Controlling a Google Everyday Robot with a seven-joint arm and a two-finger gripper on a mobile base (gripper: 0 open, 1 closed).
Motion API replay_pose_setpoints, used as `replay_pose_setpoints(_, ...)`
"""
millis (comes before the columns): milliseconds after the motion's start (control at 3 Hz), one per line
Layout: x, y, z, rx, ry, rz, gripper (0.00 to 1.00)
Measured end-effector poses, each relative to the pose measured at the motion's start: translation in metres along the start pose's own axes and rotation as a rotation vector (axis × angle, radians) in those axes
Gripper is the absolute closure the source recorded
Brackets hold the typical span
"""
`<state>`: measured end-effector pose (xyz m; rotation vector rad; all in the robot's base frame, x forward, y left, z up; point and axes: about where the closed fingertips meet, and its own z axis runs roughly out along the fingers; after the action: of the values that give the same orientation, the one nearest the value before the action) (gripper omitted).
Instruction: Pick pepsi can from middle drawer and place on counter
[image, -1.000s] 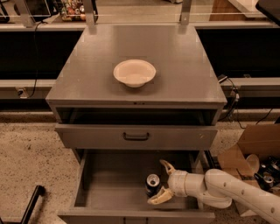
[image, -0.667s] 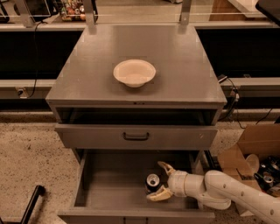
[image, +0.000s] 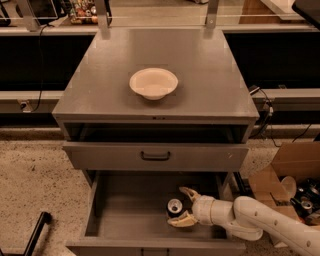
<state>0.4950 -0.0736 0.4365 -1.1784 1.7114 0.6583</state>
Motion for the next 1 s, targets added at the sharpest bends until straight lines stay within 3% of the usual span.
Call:
replay_pose_setpoints(333,0.0040,-0.0015,0.0011,-0.009,-0.012,0.021,0.25)
replay_pose_setpoints(667,0.0066,-0.0016,0.0028,-0.026,-0.030,0.042,0.43)
replay_pose_setpoints(1000,0.0046,0.0013,0.0069,-0.073,-0.107,0.097,0.67)
